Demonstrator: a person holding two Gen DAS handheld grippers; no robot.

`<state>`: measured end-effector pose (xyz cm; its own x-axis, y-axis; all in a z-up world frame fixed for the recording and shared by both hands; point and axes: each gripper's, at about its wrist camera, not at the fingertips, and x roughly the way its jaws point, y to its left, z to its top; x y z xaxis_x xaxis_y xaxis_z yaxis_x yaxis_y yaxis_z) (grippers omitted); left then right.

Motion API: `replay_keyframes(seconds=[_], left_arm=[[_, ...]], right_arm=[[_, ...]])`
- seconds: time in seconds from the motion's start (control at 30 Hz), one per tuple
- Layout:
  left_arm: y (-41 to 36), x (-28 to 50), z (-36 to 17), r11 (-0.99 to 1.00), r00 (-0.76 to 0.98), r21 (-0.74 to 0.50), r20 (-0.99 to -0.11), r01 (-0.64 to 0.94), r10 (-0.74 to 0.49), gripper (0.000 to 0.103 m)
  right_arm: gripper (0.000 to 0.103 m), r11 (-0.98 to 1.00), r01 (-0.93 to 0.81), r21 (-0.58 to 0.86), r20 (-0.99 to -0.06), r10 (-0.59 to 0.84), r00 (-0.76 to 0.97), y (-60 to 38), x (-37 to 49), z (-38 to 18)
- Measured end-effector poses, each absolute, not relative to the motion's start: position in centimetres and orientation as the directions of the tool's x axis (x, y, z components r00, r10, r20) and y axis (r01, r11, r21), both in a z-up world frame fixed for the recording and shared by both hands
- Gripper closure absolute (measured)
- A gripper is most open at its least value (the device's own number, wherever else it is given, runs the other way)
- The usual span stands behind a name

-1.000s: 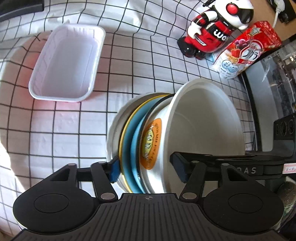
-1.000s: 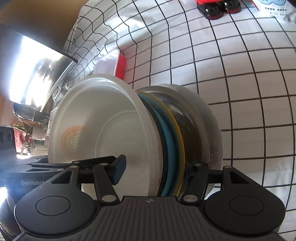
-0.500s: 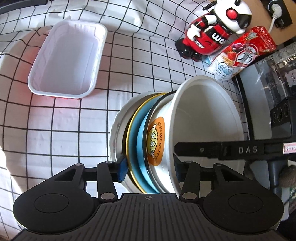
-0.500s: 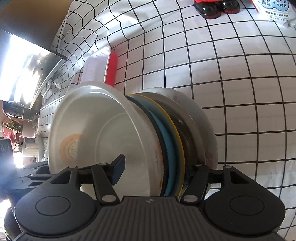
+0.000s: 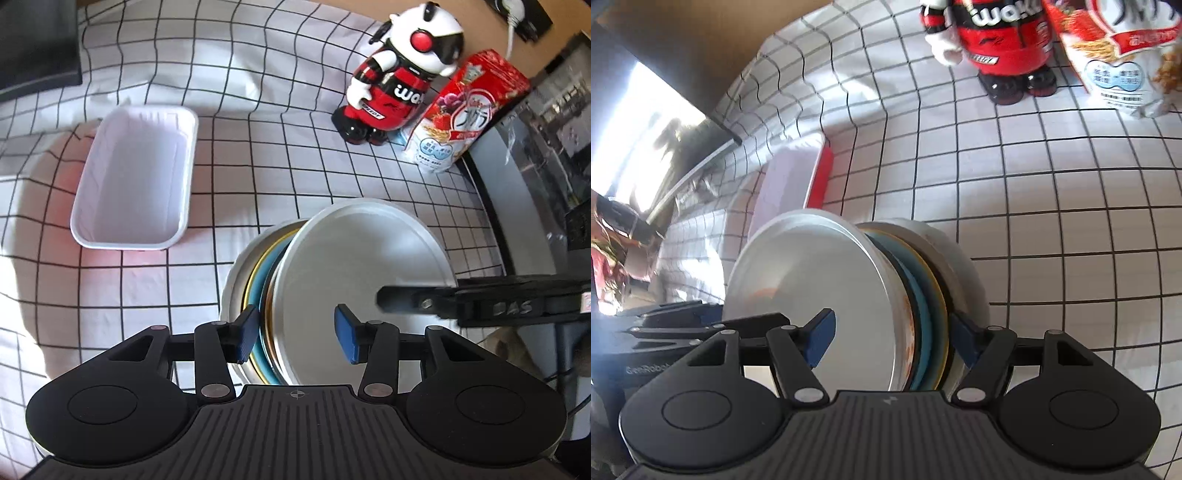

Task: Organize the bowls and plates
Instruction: 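Open both grippers and release the bowl stack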

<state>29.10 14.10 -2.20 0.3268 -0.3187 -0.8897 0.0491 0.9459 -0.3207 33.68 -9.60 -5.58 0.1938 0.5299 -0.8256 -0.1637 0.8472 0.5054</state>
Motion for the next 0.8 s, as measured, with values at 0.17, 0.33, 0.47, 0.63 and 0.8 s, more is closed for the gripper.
replay_keyframes(seconds=[0.17,0.33,0.47,0.63,0.8], left_arm=[[13.9,29.0,-2.1,0.951,0.335,-0.306,-0.892,0.051,-0.305,0.055],[14.3,28.6,-1.9,0.947,0.347,-0.318,-0.884,0.047,-0.314,0.056],[15.1,28.2,-2.0,0.942,0.357,-0.336,-0.877,0.022,-0.321,0.056],[17.1,27.6,-1.7,0.93,0.401,-0.368,-0.856,-0.026,-0.327,0.056],[18.7,27.3,-1.8,0.939,0.444,-0.337,-0.853,-0.063,-0.276,0.052]], right_arm=[[0.035,0.851,-0.185,0.491,-0.815,0.524,0.248,-10.0,32.9,-4.4],[0.035,0.856,-0.187,0.482,-0.809,0.517,0.281,-10.0,32.4,-3.8],[0.035,0.872,-0.197,0.448,-0.816,0.488,0.31,-9.7,32.0,-3.4],[0.035,0.901,-0.229,0.369,-0.828,0.43,0.359,-9.2,31.5,-2.7],[0.031,0.955,-0.215,0.206,-0.861,0.282,0.424,-9.0,31.7,-2.9]])
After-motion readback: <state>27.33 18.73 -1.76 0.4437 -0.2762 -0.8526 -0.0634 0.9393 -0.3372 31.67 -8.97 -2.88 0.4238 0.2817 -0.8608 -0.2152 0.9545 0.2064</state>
